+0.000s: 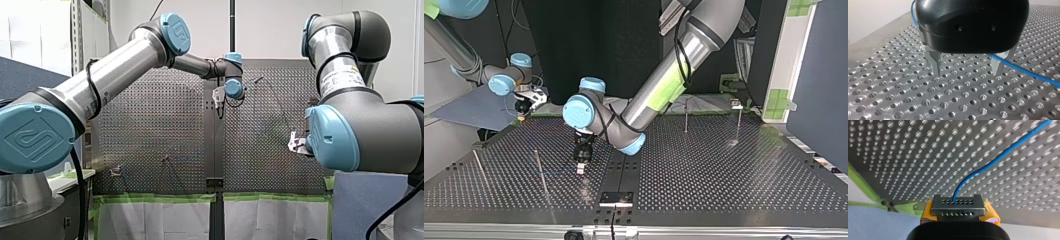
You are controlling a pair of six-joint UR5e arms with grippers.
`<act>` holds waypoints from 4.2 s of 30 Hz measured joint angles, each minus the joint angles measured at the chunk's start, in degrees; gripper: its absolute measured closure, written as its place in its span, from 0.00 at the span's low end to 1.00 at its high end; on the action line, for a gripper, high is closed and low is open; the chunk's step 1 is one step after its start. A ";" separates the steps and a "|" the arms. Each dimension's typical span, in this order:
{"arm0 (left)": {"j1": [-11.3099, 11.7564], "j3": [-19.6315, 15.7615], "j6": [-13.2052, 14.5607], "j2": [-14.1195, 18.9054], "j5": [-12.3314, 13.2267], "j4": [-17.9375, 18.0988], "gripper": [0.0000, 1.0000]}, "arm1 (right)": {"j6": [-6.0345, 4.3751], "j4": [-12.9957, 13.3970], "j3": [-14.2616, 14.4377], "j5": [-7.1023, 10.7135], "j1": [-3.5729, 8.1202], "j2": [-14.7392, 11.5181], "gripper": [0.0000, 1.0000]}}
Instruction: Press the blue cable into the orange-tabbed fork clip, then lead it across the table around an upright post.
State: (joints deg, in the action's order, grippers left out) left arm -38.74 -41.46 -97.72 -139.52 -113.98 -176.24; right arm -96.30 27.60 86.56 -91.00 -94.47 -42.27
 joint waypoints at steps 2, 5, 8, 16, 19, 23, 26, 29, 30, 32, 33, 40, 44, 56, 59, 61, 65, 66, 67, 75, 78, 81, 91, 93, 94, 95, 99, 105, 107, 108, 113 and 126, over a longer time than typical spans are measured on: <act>-0.02 0.00 0.03 -0.01 -0.09 0.00 0.00 | 0.18 1.12 0.09 0.00 0.50 1.12 1.00; -0.03 0.00 0.19 0.00 -0.27 0.05 0.00 | 0.34 2.66 0.13 0.02 1.59 2.65 1.00; -0.04 0.00 0.41 0.00 -0.51 0.08 0.00 | 0.28 4.29 0.14 0.08 3.08 4.28 1.00; -0.17 -0.01 0.58 0.01 -1.20 0.09 0.00 | -2.58 8.51 0.06 0.23 5.85 8.51 1.00; -0.19 -0.01 0.60 0.01 -1.34 0.09 0.00 | -3.28 10.02 -0.27 0.31 6.17 10.01 1.00; -0.21 -0.01 0.57 0.00 -1.44 0.09 0.00 | -4.05 12.12 -1.17 0.41 6.41 12.11 1.00; -0.21 -0.01 0.57 0.01 -1.45 0.09 0.00 | -3.99 13.61 -1.85 0.44 6.46 13.60 1.00; -0.22 -0.01 0.56 0.01 -1.46 0.09 0.00 | -3.86 14.99 -2.17 0.46 6.46 14.98 1.00; -0.24 -0.01 0.55 0.01 -1.46 0.09 0.00 | -3.86 15.39 -2.22 0.46 6.48 15.37 1.00; -0.28 -0.02 0.55 0.00 -1.46 0.09 0.00 | -3.85 16.32 -2.33 0.46 6.51 16.32 1.00; -0.28 -0.02 0.54 -0.01 -1.46 0.07 0.00 | -3.86 16.74 -2.38 0.47 6.51 16.73 1.00; -0.29 -0.02 0.52 0.00 -1.43 -0.06 0.00 | -4.10 20.19 -2.83 0.55 6.52 20.27 1.00; -0.31 -0.06 0.52 0.01 -1.39 -0.13 0.00 | -3.59 20.84 -3.68 0.39 6.41 22.29 1.00; -0.24 -0.08 0.52 0.01 -1.32 -1.06 0.00 | -1.13 21.16 -4.51 4.18 6.15 24.36 1.00; -0.19 -0.08 0.52 0.01 -1.23 -1.21 0.00 | -1.09 21.58 -4.52 5.35 6.27 23.66 1.00; -0.11 -0.07 0.52 0.01 -1.18 -1.38 0.00 | -1.11 21.88 -4.52 6.13 6.38 23.36 1.00; 0.04 -0.08 0.52 0.01 -1.06 -1.91 0.00 | -1.18 22.18 -4.52 7.95 6.69 23.05 1.00; 0.06 -0.08 0.52 0.01 -1.05 -1.99 0.00 | -1.20 22.20 -4.51 8.29 6.72 23.02 1.00; 0.09 -0.08 0.52 0.01 -1.05 -2.05 0.00 | -1.22 22.21 -4.51 8.60 6.74 23.00 1.00; 0.30 -0.51 -0.88 0.05 0.29 -3.77 0.00 | -1.42 22.08 -4.51 9.08 6.87 22.97 1.00; 0.68 -1.64 -2.36 0.15 1.75 -4.65 0.00 | -1.44 22.03 -4.51 9.08 6.88 22.97 1.00; 0.97 -3.29 -4.11 0.23 3.50 -4.96 0.00 | -1.49 21.95 -4.51 9.05 6.89 22.97 1.00; 2.26 -8.62 -9.48 3.95 8.86 -2.15 0.00 | -1.53 21.89 -4.53 8.99 6.84 22.98 1.00; 2.25 -9.76 -10.61 5.05 9.99 -1.04 0.00 | -1.53 21.86 -4.52 8.99 6.79 22.98 1.00; 2.20 -10.20 -11.05 5.50 10.44 -0.61 0.00 | -1.53 21.85 -4.52 8.99 6.74 22.98 1.00; 2.11 -10.78 -11.63 6.07 11.01 -0.03 0.00 | -1.54 21.80 -4.53 8.97 6.67 22.98 1.00; 1.82 -12.65 -13.50 7.72 12.38 0.60 0.00 | -1.53 21.61 -4.53 8.92 6.48 22.97 1.00; 1.46 -15.36 -16.20 8.47 12.70 -0.25 0.00 | -1.54 21.55 -4.52 8.91 6.38 22.97 1.00; 1.34 -16.35 -16.86 8.63 12.40 -0.22 0.00 | -1.54 21.54 -4.52 8.91 6.36 22.97 1.00; 1.30 -16.82 -17.00 8.79 12.17 -0.09 0.00 | -1.53 21.54 -4.52 8.92 6.36 22.97 1.00; 1.63 -19.47 -17.38 10.72 10.72 1.77 0.00 | -1.45 21.54 -4.51 8.98 6.27 22.98 1.00; 0.47 -26.32 -15.44 17.48 11.05 7.08 0.00 | -1.29 21.54 -4.55 8.91 6.19 23.02 1.00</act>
State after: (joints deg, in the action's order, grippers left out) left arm -38.27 -67.78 -113.16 -122.04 -102.93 -169.16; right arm -97.59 49.14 82.01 -82.09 -88.28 -19.25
